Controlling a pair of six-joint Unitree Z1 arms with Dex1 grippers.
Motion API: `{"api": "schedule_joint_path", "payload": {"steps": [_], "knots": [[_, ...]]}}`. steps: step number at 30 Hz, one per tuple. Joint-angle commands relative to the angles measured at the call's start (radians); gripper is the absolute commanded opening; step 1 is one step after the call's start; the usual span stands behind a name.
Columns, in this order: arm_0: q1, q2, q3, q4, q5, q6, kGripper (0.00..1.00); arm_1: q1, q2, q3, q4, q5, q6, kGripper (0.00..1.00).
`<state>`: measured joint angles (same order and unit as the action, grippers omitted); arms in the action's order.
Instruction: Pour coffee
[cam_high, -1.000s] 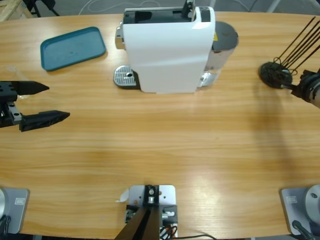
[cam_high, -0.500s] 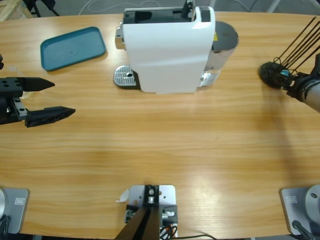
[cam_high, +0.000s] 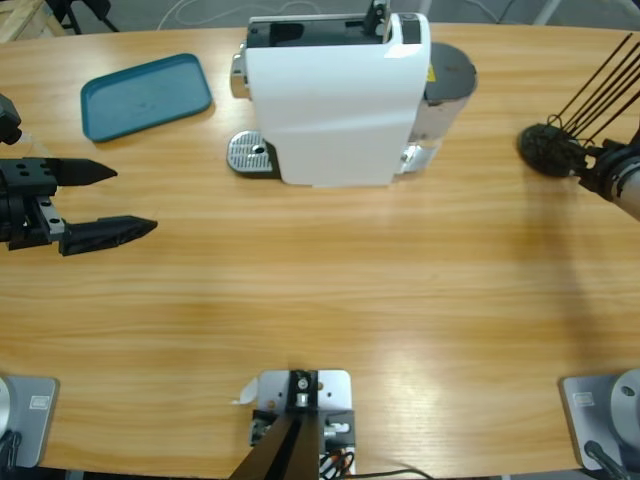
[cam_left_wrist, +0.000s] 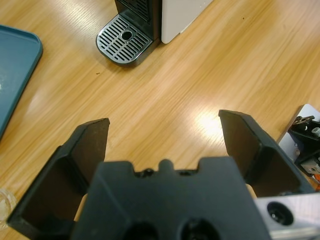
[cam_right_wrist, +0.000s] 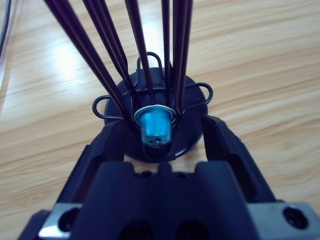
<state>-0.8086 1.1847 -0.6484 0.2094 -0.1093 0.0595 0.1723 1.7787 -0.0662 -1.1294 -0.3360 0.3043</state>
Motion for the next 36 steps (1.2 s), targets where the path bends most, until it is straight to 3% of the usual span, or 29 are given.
{"api": "schedule_joint_path", "payload": {"steps": [1,13,34,35,36], "knots": [[-0.007,0.028,-0.001,-0.01,-0.024,-0.021,0.949,-0.02,0.026,0.014,0.009,0.011,-0.013,0.612],[-0.007,0.019,-0.002,-0.01,-0.029,-0.023,0.945,-0.02,-0.091,0.004,0.137,0.027,-0.047,0.614],[-0.007,0.021,0.009,-0.01,-0.033,-0.025,0.945,-0.057,0.044,0.006,0.006,0.06,-0.045,0.596],[-0.007,0.021,0.009,-0.01,-0.033,-0.025,0.945,-0.057,0.049,0.006,0.001,0.066,-0.047,0.5],[-0.007,0.021,0.009,-0.01,-0.033,-0.026,0.945,-0.057,0.053,0.007,-0.007,0.071,-0.051,0.322]]}}
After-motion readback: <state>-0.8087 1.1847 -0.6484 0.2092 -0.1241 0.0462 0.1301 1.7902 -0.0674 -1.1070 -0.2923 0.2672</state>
